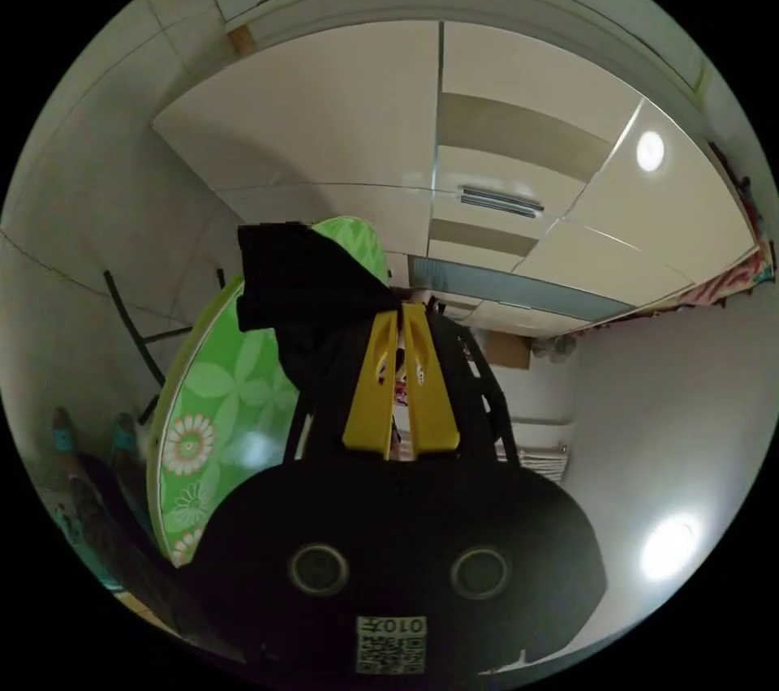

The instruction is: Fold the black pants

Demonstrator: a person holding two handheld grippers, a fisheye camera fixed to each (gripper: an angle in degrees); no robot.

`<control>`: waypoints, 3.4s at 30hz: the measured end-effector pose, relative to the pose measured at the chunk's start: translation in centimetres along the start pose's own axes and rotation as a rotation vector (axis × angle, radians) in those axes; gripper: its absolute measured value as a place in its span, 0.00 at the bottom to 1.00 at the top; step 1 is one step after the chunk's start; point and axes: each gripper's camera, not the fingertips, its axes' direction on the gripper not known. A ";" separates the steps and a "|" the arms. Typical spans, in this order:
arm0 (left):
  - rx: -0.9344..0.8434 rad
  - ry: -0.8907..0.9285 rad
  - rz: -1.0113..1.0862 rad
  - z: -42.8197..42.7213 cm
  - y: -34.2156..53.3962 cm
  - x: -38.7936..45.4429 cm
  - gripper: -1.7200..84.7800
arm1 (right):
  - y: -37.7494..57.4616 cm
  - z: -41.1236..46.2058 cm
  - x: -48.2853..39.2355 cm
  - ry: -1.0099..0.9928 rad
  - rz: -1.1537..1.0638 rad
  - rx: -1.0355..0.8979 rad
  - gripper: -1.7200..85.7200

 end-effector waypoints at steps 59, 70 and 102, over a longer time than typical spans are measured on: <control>0.186 -0.267 0.298 -16.8 -10.4 0.6 0.02 | 1.5 -0.7 4.3 0.074 -0.162 0.180 0.16; 0.185 0.059 0.018 -22.9 -3.8 -16.5 0.02 | 13.4 -3.4 5.3 0.004 -0.154 0.239 0.15; 0.029 -0.233 1.432 -6.9 40.9 8.5 0.02 | 34.1 28.5 -20.5 0.015 -0.851 -0.166 0.06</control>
